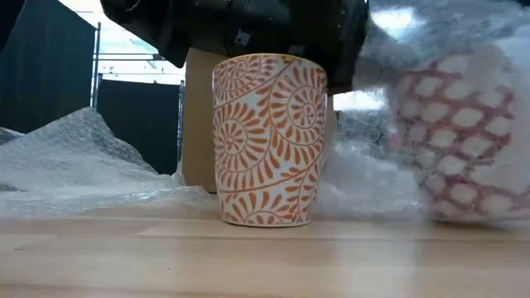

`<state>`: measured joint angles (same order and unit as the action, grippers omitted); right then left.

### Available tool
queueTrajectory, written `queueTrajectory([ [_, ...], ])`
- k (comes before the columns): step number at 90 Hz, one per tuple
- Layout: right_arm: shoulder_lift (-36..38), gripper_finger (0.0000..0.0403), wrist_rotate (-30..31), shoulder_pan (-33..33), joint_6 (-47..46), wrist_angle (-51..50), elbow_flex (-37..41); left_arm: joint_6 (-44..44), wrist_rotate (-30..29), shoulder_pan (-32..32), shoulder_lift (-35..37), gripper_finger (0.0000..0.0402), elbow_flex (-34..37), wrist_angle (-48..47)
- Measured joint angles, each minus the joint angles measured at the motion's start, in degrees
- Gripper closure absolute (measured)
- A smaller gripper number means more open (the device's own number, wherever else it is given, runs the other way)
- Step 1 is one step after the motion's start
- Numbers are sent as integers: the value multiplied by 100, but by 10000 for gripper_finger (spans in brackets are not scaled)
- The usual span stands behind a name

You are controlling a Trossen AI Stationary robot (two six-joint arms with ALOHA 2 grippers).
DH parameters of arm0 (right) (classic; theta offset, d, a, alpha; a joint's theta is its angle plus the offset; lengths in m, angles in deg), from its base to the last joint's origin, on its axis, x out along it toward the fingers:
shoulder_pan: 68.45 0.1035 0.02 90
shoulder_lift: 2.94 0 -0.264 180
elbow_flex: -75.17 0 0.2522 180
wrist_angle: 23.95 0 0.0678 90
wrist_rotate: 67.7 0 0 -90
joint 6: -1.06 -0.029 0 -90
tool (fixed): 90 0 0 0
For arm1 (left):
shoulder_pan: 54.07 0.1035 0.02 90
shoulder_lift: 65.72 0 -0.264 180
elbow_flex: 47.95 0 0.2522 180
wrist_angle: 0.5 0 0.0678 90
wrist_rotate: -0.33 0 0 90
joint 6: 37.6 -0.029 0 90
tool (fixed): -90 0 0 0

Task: Wrap mug
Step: Wrap the red mug with the bubble wrap

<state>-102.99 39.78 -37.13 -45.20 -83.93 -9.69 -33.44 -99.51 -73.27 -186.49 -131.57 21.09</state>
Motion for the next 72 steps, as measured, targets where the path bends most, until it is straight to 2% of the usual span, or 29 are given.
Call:
queueTrajectory([
  [21, -101, 237, -87, -4, 9, -37, 1, 0, 23, 0, 0, 402, 0, 15],
  [57, 1204, 236, -130, -14, 46, -568, 46, -7, 71, -4, 0, 402, -4, -6],
  [72, 1320, 236, 33, -105, -81, -677, 37, -3, 67, 0, 0, 402, -4, 6],
])
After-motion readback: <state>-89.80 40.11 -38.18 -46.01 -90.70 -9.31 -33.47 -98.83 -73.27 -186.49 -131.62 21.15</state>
